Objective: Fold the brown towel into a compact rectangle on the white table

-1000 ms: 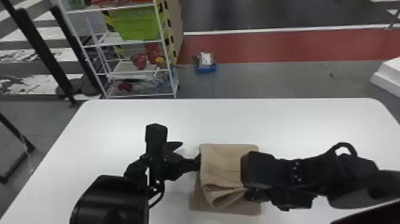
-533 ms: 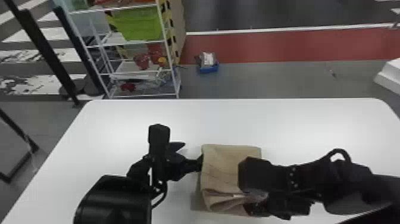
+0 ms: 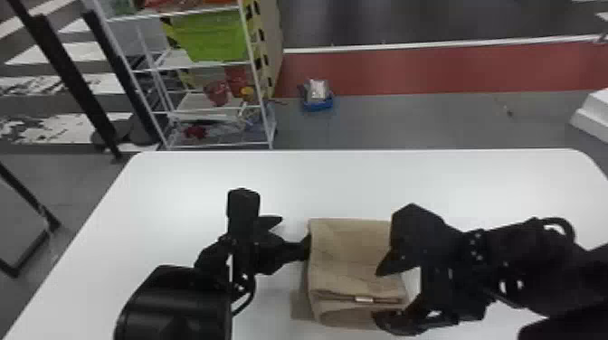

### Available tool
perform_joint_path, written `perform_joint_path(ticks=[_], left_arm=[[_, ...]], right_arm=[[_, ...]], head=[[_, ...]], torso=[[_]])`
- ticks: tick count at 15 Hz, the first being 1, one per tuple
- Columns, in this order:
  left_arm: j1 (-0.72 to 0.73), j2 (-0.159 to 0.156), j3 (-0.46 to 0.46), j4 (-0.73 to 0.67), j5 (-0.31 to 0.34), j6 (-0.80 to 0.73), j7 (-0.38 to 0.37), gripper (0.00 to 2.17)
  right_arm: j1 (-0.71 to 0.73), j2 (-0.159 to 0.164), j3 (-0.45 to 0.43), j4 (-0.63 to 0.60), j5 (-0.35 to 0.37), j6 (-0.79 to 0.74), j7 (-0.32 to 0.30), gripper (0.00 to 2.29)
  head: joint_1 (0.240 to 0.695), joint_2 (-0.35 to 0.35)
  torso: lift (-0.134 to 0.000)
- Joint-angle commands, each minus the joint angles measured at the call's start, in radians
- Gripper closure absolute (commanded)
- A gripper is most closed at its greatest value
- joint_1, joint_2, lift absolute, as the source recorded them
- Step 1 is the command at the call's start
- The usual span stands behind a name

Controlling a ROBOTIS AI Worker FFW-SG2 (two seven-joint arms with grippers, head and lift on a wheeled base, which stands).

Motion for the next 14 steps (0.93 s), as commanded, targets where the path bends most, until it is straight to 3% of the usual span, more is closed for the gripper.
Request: perform_joint_path(ticks=[1, 3, 5, 9, 14], left_arm=[[-0.001, -0.003, -0.002, 0.000, -0.002, 0.000, 0.000, 0.09], [-0.001, -0.003, -0.003, 0.000, -0.004, 0.000, 0.000, 0.09], [-0.001, -0.003, -0.003, 0.000, -0.004, 0.000, -0.002, 0.09], [0.003, -0.003, -0.002, -0.003, -0.004, 0.000, -0.005, 0.10], [0.006, -0.003, -0.002, -0.008, -0.005, 0.003, -0.009, 0.10]], right_arm=[[-0.008, 0.027, -0.102, -0.011, -0.089, 0.031, 0.020, 0.63], [-0.025, 0.044, -0.163, 0.006, -0.132, 0.074, 0.020, 0.99], [-0.030, 0.055, -0.195, 0.044, -0.123, 0.062, 0.020, 1.43], [-0.010, 0.045, -0.152, 0.064, -0.068, 0.010, 0.020, 1.48], [0.006, 0.027, -0.085, 0.095, -0.031, 0.001, 0.020, 1.48]], head=[[0.695, 0.143], [0.695, 0.133], [0.695, 0.119], [0.695, 0.087], [0.695, 0.101]], torso=[[-0.124], [-0.124], [-0.124], [-0.124], [-0.124]])
